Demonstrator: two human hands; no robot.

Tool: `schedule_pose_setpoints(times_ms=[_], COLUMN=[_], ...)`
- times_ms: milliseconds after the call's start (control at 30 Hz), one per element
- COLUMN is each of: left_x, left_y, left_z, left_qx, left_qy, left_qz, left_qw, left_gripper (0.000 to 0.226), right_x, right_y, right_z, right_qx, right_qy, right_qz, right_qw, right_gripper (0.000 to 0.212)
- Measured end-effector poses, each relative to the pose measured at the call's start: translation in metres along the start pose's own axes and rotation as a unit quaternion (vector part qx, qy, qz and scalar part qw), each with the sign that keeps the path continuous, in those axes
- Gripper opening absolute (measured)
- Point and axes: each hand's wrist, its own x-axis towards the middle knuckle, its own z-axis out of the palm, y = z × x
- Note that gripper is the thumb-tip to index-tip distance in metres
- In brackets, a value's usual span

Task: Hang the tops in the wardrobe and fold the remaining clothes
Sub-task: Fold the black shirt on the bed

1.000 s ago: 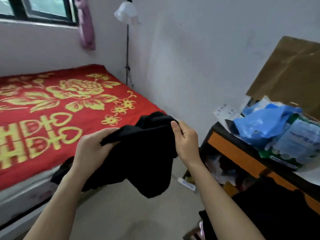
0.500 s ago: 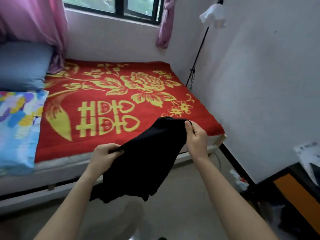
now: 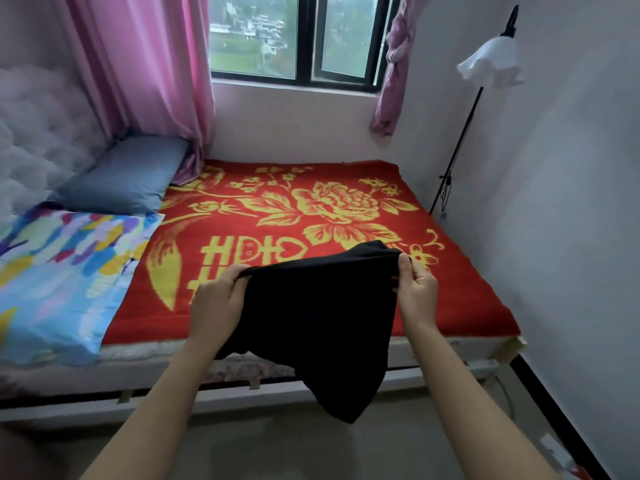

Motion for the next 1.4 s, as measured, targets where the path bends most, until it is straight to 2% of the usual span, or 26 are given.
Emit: schedule_pose_setpoints(times_ms=[200, 333, 467, 667, 700, 833, 900, 967, 1067, 1167, 1233, 1333, 1367, 1400], left_x=[0.04, 0.072, 0.114, 0.232, 0.251, 0.319, 0.344, 0.358, 0.369, 0.383, 0.396, 0.418, 0.426, 0.432], left_y=[0.019, 0.027, 0.015, -0.016, -0.022, -0.051, -0.067, -0.081, -0.09, -0.09, -0.085, -0.079, -0.079, -0.081], left_z=[0.017, 0.025, 0.042, 0.087, 0.096, 0.134, 0.151, 0.167, 0.187, 0.2, 0.201, 0.184, 0.176, 0.17], left_qx=[-0.063, -0.062, -0.023, -0.114, -0.126, -0.171, -0.155, -0.134, -0.138, -0.191, -0.236, -0.326, -0.368, -0.401], left_qy=[-0.016, 0.026, 0.097, 0.103, 0.099, 0.09, 0.083, 0.064, 0.048, 0.055, 0.073, 0.125, 0.136, 0.141], left_qz=[-0.032, -0.005, 0.047, -0.002, -0.012, -0.099, -0.12, -0.124, -0.153, -0.217, -0.242, -0.283, -0.296, -0.308], left_qw=[0.997, 0.998, 0.994, 0.988, 0.987, 0.976, 0.977, 0.981, 0.977, 0.956, 0.938, 0.893, 0.871, 0.851], left_gripper=[0.019, 0.02, 0.022, 0.019, 0.019, 0.02, 0.02, 0.019, 0.021, 0.028, 0.032, 0.032, 0.032, 0.031], right_x=[0.043, 0.081, 0.127, 0.225, 0.239, 0.273, 0.27, 0.258, 0.236, 0.236, 0.254, 0.294, 0.304, 0.311], right_y=[0.014, 0.015, 0.016, 0.026, 0.028, 0.045, 0.061, 0.076, 0.085, 0.087, 0.089, 0.085, 0.082, 0.081], right_z=[-0.003, 0.021, 0.068, 0.151, 0.161, 0.208, 0.237, 0.263, 0.293, 0.319, 0.329, 0.331, 0.332, 0.334], right_qx=[0.034, 0.018, -0.022, -0.073, -0.086, -0.158, -0.191, -0.206, -0.158, -0.167, -0.21, -0.207, -0.182, -0.155], right_qy=[-0.054, -0.056, -0.074, -0.067, -0.078, -0.146, -0.176, -0.245, -0.352, -0.366, -0.333, -0.285, -0.28, -0.278], right_qz=[-0.009, -0.011, -0.03, 0.008, 0.022, 0.065, 0.069, 0.066, 0.105, 0.123, 0.109, 0.096, 0.086, 0.079], right_qw=[0.998, 0.998, 0.997, 0.995, 0.993, 0.974, 0.963, 0.945, 0.916, 0.907, 0.913, 0.931, 0.939, 0.945], right_gripper=[0.029, 0.033, 0.037, 0.036, 0.036, 0.06, 0.055, 0.046, 0.059, 0.076, 0.063, 0.021, 0.019, 0.029])
